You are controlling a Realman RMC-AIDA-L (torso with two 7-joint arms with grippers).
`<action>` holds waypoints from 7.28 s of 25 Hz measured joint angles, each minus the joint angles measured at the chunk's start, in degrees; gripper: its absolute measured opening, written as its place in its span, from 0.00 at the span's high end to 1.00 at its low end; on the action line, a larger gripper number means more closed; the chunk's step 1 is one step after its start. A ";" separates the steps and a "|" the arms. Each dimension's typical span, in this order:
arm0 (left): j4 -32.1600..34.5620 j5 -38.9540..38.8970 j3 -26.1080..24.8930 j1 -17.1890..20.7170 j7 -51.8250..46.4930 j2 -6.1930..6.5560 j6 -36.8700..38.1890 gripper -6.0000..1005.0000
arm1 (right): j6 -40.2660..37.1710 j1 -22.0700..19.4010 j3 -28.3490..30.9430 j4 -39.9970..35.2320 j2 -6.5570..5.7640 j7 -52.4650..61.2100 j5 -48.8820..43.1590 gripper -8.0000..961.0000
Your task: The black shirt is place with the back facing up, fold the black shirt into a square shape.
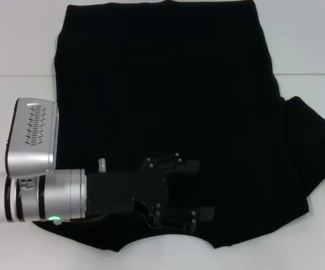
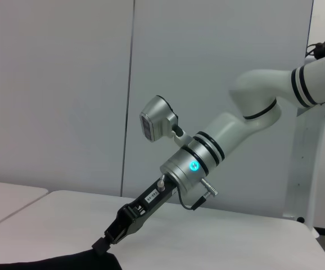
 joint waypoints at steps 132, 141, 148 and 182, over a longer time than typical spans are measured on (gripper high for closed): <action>17.80 35.61 -25.38 7.44 -51.64 4.55 -6.24 0.70 | -11.19 5.50 -17.13 3.21 7.02 -22.29 25.21 0.41; 17.84 35.05 -25.59 7.05 -51.41 4.56 -6.28 0.90 | -12.60 3.71 -17.15 3.28 4.76 -20.86 24.83 0.42; 17.76 34.14 -25.69 7.00 -51.66 4.41 -5.97 0.97 | -15.45 -1.44 -17.41 3.22 0.39 -15.20 24.54 0.43; 17.55 33.49 -25.68 6.38 -52.01 4.64 -5.68 0.97 | -14.45 -3.18 -15.77 4.62 -0.80 -9.23 12.62 0.86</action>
